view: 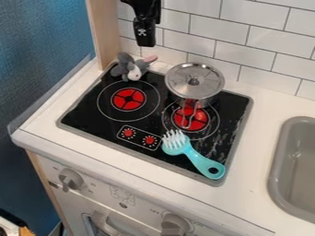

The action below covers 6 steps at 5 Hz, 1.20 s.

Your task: Move the object from the upper left corner to the center

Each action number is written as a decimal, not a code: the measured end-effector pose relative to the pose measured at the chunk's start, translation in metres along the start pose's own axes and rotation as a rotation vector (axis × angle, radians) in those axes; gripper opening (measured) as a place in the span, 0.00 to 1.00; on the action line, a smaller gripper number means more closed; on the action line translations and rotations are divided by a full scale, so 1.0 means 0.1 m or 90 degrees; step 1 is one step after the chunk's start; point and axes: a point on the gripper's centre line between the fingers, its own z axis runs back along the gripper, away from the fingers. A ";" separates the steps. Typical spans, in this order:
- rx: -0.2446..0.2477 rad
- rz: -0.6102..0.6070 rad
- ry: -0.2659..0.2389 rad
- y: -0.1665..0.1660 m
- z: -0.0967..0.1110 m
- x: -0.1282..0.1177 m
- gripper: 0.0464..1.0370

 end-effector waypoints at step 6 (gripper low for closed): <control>0.076 0.120 -0.071 -0.15 -0.80 0.33 0.96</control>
